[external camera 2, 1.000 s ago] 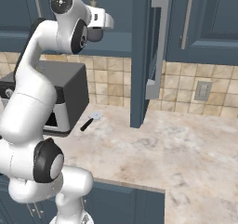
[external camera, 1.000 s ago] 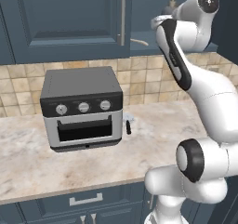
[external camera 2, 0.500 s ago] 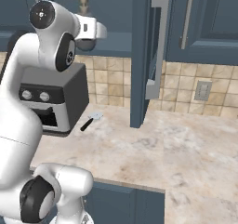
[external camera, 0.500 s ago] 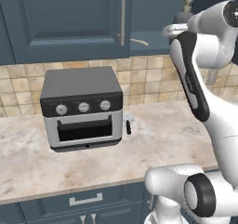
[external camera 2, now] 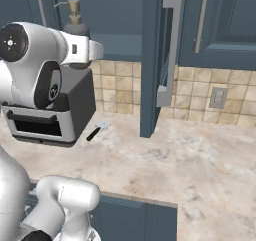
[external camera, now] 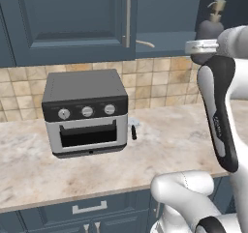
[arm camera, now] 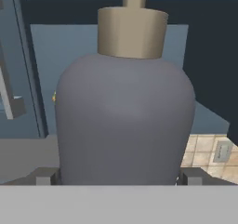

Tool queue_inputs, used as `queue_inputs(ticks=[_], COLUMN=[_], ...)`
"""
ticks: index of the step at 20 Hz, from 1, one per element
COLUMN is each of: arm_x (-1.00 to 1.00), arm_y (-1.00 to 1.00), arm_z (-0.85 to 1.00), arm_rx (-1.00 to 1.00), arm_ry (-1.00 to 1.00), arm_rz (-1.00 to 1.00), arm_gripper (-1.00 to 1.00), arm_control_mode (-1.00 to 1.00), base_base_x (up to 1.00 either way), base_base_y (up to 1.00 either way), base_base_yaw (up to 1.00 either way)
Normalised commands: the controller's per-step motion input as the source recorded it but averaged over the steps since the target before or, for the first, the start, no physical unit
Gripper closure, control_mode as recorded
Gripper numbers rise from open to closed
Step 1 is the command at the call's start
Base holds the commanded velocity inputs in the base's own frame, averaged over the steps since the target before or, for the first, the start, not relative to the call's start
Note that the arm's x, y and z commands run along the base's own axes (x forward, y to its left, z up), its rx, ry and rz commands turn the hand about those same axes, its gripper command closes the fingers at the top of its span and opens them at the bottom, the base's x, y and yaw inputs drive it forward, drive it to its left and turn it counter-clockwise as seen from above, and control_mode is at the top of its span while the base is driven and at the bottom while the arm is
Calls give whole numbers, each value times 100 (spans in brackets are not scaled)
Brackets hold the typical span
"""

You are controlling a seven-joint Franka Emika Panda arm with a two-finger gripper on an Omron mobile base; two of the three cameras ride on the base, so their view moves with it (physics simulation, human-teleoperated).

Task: Pick the dish brush and soap dispenser from the cabinet and place them on the counter.

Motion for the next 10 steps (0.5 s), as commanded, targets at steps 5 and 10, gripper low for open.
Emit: queue_inputs(ticks=[5,10], arm_x=[-98,-80], arm_y=[-2,-1], arm_z=[-3,-5], arm_rx=[1,0], arm_ry=[-6,-4], arm_rz=[0,0], arm_gripper=[100,100], arm_control_mode=[-100,-100], base_base_x=[0,0], base_base_y=[0,0], base_base_yaw=[0,0])
